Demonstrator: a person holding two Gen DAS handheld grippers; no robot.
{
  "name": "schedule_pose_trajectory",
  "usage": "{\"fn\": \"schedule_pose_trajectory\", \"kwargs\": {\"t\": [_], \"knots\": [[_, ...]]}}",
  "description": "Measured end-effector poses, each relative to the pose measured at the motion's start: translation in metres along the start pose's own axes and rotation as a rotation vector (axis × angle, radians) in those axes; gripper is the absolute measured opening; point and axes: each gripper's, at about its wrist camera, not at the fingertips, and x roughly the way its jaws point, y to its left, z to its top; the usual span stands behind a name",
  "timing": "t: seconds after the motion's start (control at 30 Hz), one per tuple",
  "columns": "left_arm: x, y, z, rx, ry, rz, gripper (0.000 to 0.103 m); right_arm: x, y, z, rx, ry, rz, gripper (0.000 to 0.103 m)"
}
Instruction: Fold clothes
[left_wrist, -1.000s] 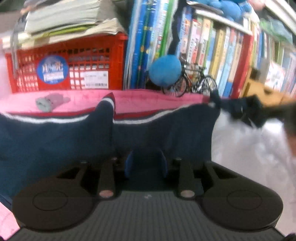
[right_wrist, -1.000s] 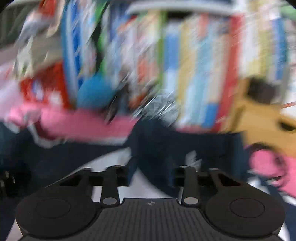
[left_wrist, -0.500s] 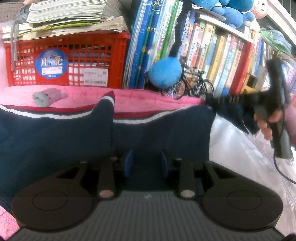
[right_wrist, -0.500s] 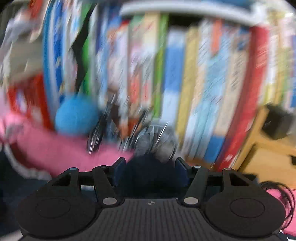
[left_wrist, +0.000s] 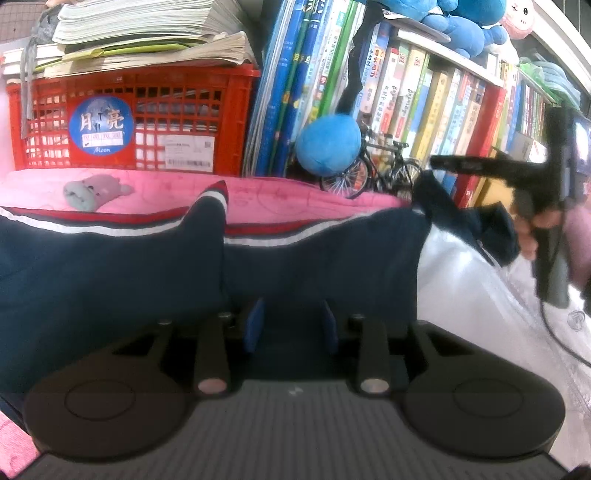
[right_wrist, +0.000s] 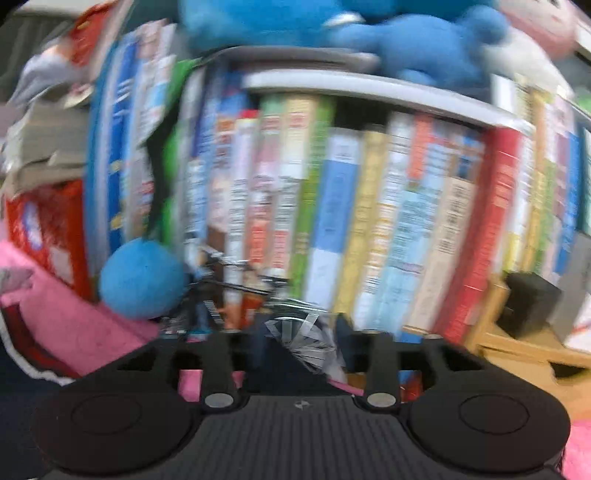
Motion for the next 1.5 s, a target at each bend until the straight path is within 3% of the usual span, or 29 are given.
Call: {"fn": "schedule_pose_trajectory", "kwargs": {"t": [0.07, 0.13, 0.2, 0.3, 0.37, 0.4, 0.47, 0.5, 0.53, 0.57, 0.6, 0.77, 0.83, 0.9, 1.0, 1.13, 1.2, 1.33, 1.37, 1.5], "knots": [[0.0, 0.0, 0.0, 0.0, 0.0, 0.0, 0.033, -0.008, -0.019, -0.001, 0.057, 0.038, 0.028, 0.05], [0.0, 0.0, 0.0, 0.002, 0.0, 0.001, 0.033, -0.015, -0.031, -0.006, 0.101, 0.136, 0.135, 0.049], [0.0, 0.0, 0.001, 0.003, 0.001, 0.001, 0.034, -0.012, -0.021, -0.015, 0.041, 0.244, 0.207, 0.049], [0.0, -0.001, 0.001, 0.003, 0.001, 0.003, 0.034, -0.007, 0.004, -0.032, -0.097, 0.31, 0.197, 0.041], [0.0, -0.001, 0.001, 0.001, 0.003, 0.002, 0.034, 0.003, 0.008, -0.033, -0.128, 0.247, 0.097, 0.038], [0.0, -0.001, 0.001, -0.001, 0.002, 0.0, 0.034, 0.01, 0.007, -0.03, -0.114, 0.217, -0.006, 0.044], [0.0, -0.001, 0.001, -0.005, 0.003, -0.003, 0.034, 0.024, 0.006, -0.024, -0.086, 0.156, -0.212, 0.035], [0.0, -0.001, 0.001, -0.004, 0.003, -0.002, 0.034, 0.024, 0.004, -0.02, -0.069, 0.123, -0.272, 0.032], [0.0, -0.002, 0.001, -0.003, 0.003, -0.002, 0.034, 0.015, 0.003, -0.017, -0.049, 0.084, -0.262, 0.033], [0.0, -0.002, 0.001, -0.001, 0.003, -0.001, 0.034, 0.004, 0.001, -0.014, -0.027, 0.064, -0.224, 0.041], [0.0, -0.002, 0.001, 0.0, 0.004, -0.001, 0.034, -0.007, -0.002, -0.013, -0.001, 0.073, -0.143, 0.044], [0.0, -0.003, 0.002, 0.006, 0.006, -0.015, 0.041, -0.044, 0.007, -0.031, 0.066, 0.253, 0.184, 0.046], [0.001, -0.003, 0.002, 0.01, 0.005, -0.016, 0.042, -0.042, 0.016, -0.045, 0.057, 0.267, 0.19, 0.046], [-0.003, -0.007, 0.001, 0.023, -0.016, 0.018, 0.042, -0.038, 0.025, -0.055, 0.052, 0.26, 0.162, 0.049], [-0.026, -0.015, 0.003, 0.061, -0.147, 0.081, 0.045, -0.032, 0.039, -0.055, 0.042, 0.255, 0.099, 0.053], [-0.074, 0.017, 0.01, -0.148, -0.259, 0.108, 0.061, -0.033, 0.044, -0.056, 0.011, 0.253, 0.071, 0.055], [-0.088, 0.045, 0.011, -0.229, -0.265, 0.183, 0.065, -0.033, 0.036, -0.057, 0.056, 0.26, 0.085, 0.057], [-0.095, 0.108, 0.008, -0.342, -0.228, 0.506, 0.061, -0.031, 0.038, -0.056, 0.032, 0.258, 0.066, 0.059], [-0.094, 0.121, 0.007, -0.369, -0.221, 0.546, 0.056, -0.031, 0.039, -0.056, 0.028, 0.258, 0.06, 0.06], [-0.074, 0.161, 0.008, -0.433, -0.161, 0.606, 0.056, -0.03, 0.033, -0.056, 0.056, 0.267, 0.054, 0.068]]}}
